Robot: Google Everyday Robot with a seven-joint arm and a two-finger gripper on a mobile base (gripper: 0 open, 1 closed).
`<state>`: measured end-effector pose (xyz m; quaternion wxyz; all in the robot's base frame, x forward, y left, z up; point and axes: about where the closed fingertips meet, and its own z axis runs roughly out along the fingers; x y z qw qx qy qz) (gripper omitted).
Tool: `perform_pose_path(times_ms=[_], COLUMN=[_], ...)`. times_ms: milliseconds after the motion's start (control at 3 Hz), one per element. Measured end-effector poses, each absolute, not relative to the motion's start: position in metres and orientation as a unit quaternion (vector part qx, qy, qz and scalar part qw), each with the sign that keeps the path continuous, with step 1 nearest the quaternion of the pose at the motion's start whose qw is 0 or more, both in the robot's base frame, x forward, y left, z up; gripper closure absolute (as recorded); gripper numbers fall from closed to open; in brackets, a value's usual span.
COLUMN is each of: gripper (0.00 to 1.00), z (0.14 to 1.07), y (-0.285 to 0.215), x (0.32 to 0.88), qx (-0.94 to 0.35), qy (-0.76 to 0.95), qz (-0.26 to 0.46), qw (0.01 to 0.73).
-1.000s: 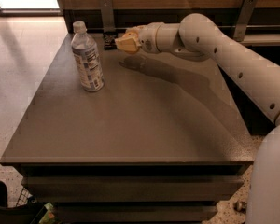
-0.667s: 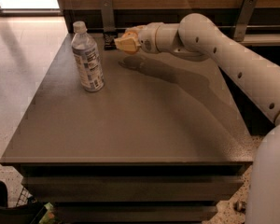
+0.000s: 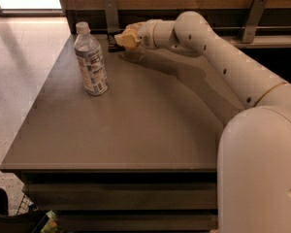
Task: Move orange near rxbar chocolate
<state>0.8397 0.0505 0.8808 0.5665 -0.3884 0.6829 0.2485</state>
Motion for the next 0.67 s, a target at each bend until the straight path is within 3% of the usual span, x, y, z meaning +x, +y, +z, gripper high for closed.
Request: perform_pose_path(times_ms=[667], gripper=[1.00], z=[0.860], y=[0.041], x=[0.872], qx=[-0.363], qy=[0.701], qz=[0.231], qw=[0.569])
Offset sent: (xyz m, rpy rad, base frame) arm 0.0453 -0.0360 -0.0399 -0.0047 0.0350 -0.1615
